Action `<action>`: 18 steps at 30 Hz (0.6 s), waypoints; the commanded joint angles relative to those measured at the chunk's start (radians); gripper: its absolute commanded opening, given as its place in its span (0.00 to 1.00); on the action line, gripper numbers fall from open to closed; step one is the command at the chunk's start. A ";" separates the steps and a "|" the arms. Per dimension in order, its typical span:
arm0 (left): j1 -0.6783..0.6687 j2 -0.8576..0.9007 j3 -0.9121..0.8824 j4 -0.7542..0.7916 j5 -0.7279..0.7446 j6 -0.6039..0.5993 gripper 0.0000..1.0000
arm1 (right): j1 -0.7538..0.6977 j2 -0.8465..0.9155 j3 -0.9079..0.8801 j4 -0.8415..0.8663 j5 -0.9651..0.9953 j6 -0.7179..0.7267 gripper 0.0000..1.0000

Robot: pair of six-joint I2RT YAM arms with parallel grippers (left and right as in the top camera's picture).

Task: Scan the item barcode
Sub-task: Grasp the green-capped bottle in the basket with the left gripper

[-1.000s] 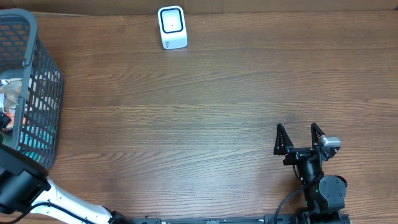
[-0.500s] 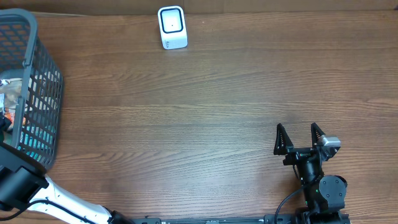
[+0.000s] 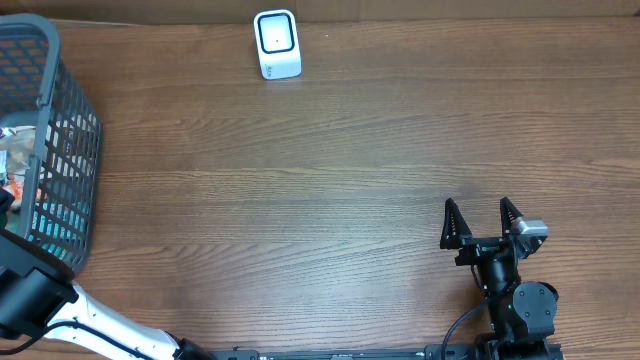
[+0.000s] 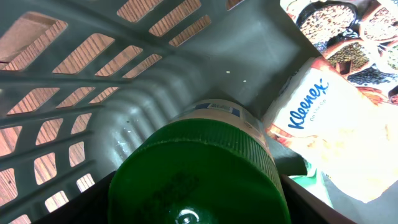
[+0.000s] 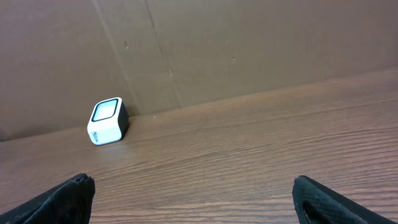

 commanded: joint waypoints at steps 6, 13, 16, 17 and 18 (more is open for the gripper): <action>0.005 0.011 0.023 -0.041 0.039 -0.018 0.52 | 0.003 -0.011 -0.010 0.006 0.003 -0.008 1.00; 0.003 -0.007 0.166 -0.148 0.092 -0.034 0.50 | 0.003 -0.011 -0.010 0.006 0.003 -0.008 1.00; 0.002 -0.015 0.274 -0.217 0.115 -0.034 0.49 | 0.003 -0.011 -0.010 0.006 0.003 -0.008 1.00; 0.000 -0.017 0.318 -0.244 0.123 -0.034 0.49 | 0.003 -0.011 -0.010 0.006 0.003 -0.008 1.00; -0.002 -0.018 0.365 -0.269 0.133 -0.034 0.49 | 0.003 -0.011 -0.010 0.006 0.003 -0.008 1.00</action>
